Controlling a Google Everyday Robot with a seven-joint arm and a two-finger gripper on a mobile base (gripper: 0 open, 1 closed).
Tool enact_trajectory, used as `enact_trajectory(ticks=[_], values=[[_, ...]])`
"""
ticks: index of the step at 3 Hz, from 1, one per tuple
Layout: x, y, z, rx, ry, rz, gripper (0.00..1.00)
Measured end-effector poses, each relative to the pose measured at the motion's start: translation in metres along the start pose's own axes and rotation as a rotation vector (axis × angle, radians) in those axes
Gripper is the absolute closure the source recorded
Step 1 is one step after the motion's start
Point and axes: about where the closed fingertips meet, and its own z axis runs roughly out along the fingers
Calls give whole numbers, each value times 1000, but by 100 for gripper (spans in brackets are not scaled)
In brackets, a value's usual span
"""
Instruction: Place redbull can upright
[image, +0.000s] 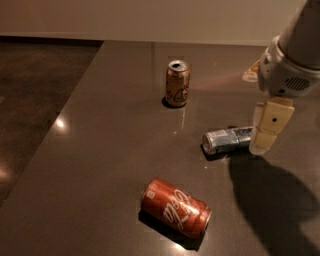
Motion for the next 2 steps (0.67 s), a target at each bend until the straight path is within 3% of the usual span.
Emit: enact_trajectory(ticks=[1,2], values=[[5,-10,31,-80,-29,-20,0],[12,-13,49,-117,-39,-75,0]])
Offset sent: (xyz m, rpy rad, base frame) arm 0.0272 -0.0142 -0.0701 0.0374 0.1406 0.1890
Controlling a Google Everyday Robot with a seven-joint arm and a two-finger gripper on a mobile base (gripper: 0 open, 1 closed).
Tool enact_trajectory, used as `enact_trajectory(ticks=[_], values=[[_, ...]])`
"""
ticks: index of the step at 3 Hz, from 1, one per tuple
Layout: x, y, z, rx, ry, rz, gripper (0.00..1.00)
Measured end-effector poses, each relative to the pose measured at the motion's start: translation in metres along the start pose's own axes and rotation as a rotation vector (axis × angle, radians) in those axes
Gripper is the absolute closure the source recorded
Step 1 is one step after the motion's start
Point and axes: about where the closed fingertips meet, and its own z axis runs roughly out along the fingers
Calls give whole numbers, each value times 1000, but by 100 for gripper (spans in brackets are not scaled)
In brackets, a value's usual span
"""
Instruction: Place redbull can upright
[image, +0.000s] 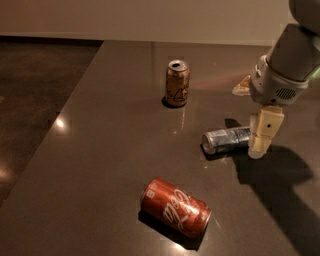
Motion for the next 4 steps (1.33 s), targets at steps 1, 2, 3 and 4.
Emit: enact_trajectory(ticks=[1,2,3,4], values=[[3,1,11,-7,-9,-77,0],[2,6,21,2,10,-163,0],[0,12,30,-4,45,-221,15],[-1,12,34,-20,73,-252,38]])
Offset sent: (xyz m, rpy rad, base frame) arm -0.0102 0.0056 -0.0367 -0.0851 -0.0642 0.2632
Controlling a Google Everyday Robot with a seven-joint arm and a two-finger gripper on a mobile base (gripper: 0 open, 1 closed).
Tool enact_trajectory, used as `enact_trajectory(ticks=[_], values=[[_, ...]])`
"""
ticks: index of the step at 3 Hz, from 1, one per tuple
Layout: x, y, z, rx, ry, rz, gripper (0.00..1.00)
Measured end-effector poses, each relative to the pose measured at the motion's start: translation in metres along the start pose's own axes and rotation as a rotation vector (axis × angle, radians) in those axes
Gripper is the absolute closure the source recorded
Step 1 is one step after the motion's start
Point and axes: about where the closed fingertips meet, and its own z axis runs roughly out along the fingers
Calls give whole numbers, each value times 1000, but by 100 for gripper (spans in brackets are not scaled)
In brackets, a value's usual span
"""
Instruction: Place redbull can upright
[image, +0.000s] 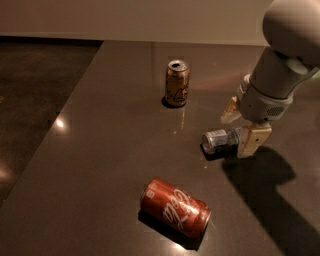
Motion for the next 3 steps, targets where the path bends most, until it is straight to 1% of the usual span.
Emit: enact_trajectory(ticks=[1,2,3], values=[[2,-2,-2,-12,7,-20,61],[5,-7,-11,2,9,-37,84],[6,-20,-29,66,51,-85,100]])
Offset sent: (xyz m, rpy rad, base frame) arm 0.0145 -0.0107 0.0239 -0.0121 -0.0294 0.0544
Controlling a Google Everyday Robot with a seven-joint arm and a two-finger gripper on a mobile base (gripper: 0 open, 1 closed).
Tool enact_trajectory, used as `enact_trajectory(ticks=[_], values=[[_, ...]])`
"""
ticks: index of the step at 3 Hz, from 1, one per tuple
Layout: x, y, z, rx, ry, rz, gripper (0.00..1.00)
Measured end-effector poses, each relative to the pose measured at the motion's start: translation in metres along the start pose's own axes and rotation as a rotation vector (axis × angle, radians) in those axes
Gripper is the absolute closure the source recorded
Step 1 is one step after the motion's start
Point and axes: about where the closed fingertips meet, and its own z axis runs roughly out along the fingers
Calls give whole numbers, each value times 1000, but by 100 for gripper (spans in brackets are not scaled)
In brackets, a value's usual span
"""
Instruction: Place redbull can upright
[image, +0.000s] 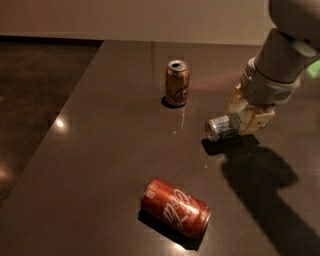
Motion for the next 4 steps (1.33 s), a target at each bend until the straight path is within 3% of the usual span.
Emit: enact_trajectory(ticks=[1,2,3,4], values=[[0,-19,-31,138,55,-109,100],[-6,-31,-53,256,54,-248,100],[-14,-40,-73,341,81,-402,100],[-21,-47,-85,382,125,-556,100]])
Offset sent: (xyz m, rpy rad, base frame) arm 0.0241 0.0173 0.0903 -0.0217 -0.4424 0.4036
